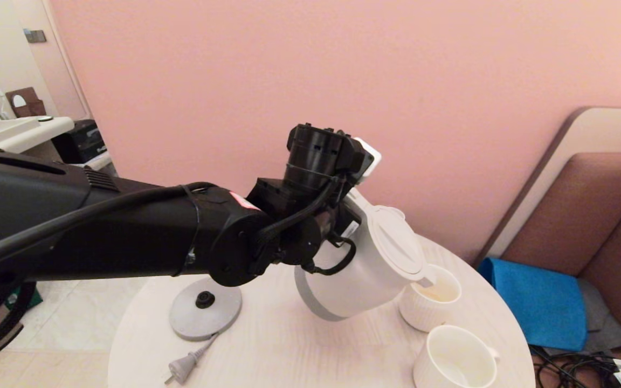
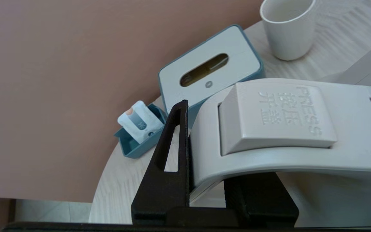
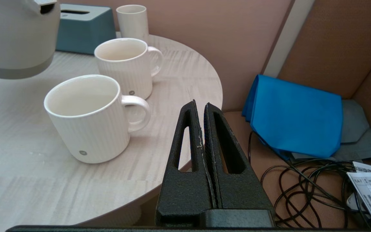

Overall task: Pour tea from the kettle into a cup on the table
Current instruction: Pour water into another cup

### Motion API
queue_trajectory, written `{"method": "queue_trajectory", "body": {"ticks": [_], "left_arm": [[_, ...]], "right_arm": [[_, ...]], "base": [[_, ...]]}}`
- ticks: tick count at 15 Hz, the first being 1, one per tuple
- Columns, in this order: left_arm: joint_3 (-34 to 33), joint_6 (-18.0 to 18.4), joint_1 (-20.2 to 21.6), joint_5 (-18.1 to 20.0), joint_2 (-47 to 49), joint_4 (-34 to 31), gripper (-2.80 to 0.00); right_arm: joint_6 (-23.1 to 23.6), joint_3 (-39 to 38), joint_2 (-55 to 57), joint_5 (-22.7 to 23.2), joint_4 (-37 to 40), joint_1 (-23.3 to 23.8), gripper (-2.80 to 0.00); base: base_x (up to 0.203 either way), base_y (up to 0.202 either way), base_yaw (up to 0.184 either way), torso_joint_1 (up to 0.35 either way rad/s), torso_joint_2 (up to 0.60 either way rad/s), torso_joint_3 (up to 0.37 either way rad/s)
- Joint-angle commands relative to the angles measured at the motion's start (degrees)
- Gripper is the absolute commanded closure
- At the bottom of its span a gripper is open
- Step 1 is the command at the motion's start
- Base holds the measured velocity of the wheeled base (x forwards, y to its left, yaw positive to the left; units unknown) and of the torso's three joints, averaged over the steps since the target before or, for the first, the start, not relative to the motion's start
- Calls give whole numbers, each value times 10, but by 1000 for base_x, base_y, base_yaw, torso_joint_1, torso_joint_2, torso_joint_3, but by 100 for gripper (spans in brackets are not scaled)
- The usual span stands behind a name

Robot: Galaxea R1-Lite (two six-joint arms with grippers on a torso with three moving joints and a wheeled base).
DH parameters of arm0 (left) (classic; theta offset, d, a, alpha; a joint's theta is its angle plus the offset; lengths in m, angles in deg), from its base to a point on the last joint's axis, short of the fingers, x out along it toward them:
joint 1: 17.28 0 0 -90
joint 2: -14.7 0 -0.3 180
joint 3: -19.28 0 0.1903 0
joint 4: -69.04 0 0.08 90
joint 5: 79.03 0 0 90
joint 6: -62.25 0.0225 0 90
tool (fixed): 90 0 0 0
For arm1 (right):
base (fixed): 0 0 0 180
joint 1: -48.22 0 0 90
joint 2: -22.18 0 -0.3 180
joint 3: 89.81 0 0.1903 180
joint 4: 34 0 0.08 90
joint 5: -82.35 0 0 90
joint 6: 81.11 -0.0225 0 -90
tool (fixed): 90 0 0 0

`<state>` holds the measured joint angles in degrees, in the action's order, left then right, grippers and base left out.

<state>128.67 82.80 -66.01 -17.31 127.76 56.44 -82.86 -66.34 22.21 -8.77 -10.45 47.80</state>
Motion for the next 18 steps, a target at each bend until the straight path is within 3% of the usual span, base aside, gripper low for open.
{"method": "queue_trajectory", "body": {"ticks": [1,9,18], "left_arm": [[1,5,-6,-2,1,0,0],[5,61,-24,-1,5,-1,0],[11,86,-43,-2,16,-1,0]], "right_arm": [[0,0,0,1,0,0,0],[0,0,0,0,0,0,0],[0,0,0,1,0,0,0]], "base": [[0,0,0,0,0,0],[0,0,0,0,0,0],[0,0,0,0,0,0]]}}
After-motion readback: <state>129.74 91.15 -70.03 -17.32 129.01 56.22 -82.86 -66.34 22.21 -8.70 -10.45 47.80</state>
